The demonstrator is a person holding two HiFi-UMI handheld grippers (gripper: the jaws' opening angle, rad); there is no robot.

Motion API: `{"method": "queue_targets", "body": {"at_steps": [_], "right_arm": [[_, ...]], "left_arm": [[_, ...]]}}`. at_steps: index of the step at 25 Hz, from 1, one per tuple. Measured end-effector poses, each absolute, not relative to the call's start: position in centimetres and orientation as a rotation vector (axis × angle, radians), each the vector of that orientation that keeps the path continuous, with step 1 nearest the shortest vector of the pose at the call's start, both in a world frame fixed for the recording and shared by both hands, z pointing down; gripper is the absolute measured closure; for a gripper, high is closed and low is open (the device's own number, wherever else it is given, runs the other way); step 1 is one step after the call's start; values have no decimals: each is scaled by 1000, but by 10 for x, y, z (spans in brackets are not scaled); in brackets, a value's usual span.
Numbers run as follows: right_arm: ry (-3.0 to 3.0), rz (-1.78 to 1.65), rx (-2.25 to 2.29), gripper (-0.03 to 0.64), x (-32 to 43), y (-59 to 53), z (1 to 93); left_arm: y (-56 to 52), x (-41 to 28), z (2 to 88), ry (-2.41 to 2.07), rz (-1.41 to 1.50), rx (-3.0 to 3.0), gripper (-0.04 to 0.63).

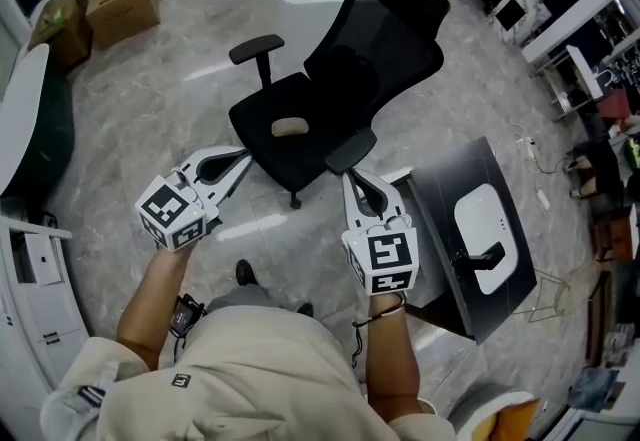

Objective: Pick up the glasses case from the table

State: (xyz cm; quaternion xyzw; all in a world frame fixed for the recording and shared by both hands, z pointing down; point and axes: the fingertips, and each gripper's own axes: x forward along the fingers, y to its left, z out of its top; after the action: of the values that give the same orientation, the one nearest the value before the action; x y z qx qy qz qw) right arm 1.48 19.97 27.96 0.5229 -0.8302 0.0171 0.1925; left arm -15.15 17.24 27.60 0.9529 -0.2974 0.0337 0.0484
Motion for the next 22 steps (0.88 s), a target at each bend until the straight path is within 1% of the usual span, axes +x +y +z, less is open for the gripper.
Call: {"method": "queue_targets", "body": {"at_steps": [14,22], "right_arm": [[-2253,47,1523,591,-44,159,284],[-2284,21,1450,591,-80,132,282]], "left_arm": [[122,-209,281,-807,34,2916,576],[108,-255,281,-902,-20,2878,576]]}}
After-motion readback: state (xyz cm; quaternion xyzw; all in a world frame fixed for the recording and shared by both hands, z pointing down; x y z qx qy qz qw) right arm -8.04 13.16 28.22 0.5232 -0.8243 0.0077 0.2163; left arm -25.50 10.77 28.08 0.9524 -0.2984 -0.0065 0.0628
